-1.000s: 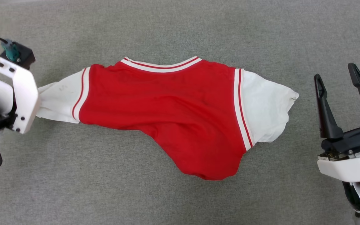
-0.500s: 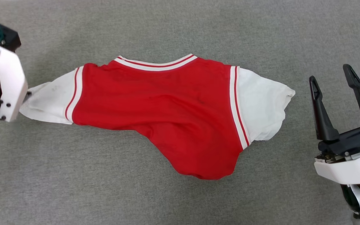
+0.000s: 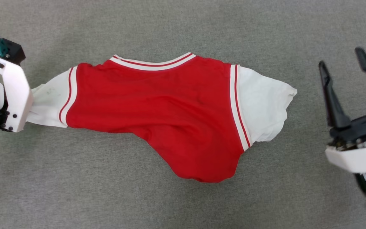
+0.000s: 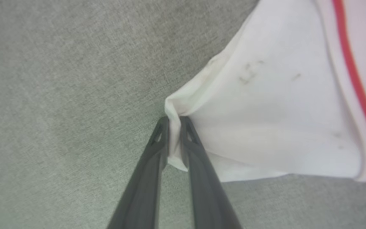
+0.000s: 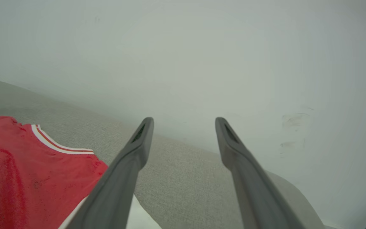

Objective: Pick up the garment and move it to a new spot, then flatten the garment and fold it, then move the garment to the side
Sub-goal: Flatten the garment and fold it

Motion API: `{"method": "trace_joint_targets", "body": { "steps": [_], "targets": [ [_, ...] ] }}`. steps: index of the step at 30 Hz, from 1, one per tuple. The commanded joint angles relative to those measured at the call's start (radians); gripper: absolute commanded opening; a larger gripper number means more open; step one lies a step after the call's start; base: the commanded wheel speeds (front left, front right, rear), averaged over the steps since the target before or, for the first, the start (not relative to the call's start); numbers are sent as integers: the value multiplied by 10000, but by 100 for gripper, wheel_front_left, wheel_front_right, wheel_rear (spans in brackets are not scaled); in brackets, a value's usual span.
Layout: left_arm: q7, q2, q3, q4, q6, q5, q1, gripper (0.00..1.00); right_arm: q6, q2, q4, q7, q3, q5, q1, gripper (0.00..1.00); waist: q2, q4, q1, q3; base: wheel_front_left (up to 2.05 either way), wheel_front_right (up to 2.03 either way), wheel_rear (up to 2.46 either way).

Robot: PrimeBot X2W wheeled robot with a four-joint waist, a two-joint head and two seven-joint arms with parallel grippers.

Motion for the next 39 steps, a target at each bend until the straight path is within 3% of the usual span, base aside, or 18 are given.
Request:
{"method": "trace_joint_targets", "body": {
  "steps": [1,5,9,15,26,32,39],
  "targets": [
    [-51,-144,-155,37,-17,57,180,0,-12,-194,20,-22,-30,-50,-267,100,0,109,0,-166,0,0,0],
    [-337,-111,-167,-347,-103,405,-309,0,-11,-899,247,71,-87,-194,-971,100,0,392,0,-520,0,0,0],
    [-662,-150,-210,-790,-142,556,-478,0,-11,-1860,221,1008,240,-22,-1645,100,0,724,0,-785,0,0,0],
    [-1179,-120,-289,-1689,-150,868,-739,0,-12,-3808,457,3937,1463,1378,-2733,100,0,1105,0,-842,0,0,0],
    [-1663,-451,-366,-2949,-158,1370,-1149,0,-11,-6918,708,10454,4951,5735,-4538,100,0,1773,0,-394,0,0,0],
    [-1798,-549,-319,-3235,-147,1533,-1395,0,-12,-6816,1312,12014,5943,6905,-5436,100,0,2055,0,23,0,0,0],
    [-1917,-605,-234,-3370,-142,1611,-1642,0,-11,-5887,2874,12204,6492,7161,-6104,100,0,2335,0,611,0,0,0]
  ]
}}
